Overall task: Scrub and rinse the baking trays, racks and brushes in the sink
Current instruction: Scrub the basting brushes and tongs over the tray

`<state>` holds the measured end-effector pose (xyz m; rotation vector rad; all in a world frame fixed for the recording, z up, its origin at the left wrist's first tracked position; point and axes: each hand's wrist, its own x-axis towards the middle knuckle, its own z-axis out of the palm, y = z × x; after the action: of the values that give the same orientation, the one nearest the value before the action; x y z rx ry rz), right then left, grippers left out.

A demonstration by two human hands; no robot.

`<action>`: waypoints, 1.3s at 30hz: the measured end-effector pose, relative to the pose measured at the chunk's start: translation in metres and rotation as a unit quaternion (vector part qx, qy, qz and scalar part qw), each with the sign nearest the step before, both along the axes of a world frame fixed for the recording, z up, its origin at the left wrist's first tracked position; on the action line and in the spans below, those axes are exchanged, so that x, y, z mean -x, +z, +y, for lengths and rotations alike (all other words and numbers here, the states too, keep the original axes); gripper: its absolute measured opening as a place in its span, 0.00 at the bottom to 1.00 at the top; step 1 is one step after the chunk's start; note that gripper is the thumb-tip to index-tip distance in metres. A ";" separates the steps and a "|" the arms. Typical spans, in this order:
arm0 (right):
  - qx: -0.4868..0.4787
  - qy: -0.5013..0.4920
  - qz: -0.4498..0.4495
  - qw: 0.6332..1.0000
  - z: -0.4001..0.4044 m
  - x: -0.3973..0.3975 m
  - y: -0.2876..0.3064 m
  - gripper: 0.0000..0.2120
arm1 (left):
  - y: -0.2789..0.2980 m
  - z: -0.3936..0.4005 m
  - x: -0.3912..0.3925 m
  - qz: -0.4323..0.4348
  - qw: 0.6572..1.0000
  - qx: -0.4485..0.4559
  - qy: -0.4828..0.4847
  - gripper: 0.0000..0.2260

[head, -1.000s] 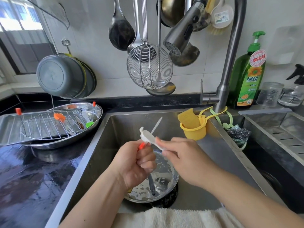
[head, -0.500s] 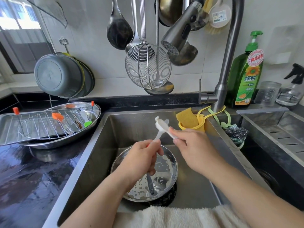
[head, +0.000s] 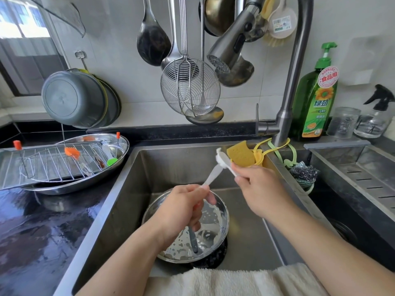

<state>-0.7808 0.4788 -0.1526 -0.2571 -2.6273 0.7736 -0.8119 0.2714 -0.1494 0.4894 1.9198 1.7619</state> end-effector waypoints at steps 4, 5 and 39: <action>0.002 0.147 -0.002 0.989 -0.033 -0.016 0.003 0.20 | 0.000 -0.005 0.005 -0.015 0.999 -0.008 0.045 0.18; -0.007 0.158 -0.002 0.987 -0.033 -0.015 0.002 0.20 | 0.001 -0.005 0.005 -0.017 0.999 -0.008 0.049 0.19; 0.017 0.125 -0.168 0.978 -0.022 -0.003 -0.018 0.18 | -0.014 -0.005 0.007 -0.051 0.925 0.377 -0.003 0.06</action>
<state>-0.7776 0.4563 -0.1702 -0.0714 -3.0084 0.9283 -0.8194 0.2666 -0.1638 0.1139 2.3015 0.8879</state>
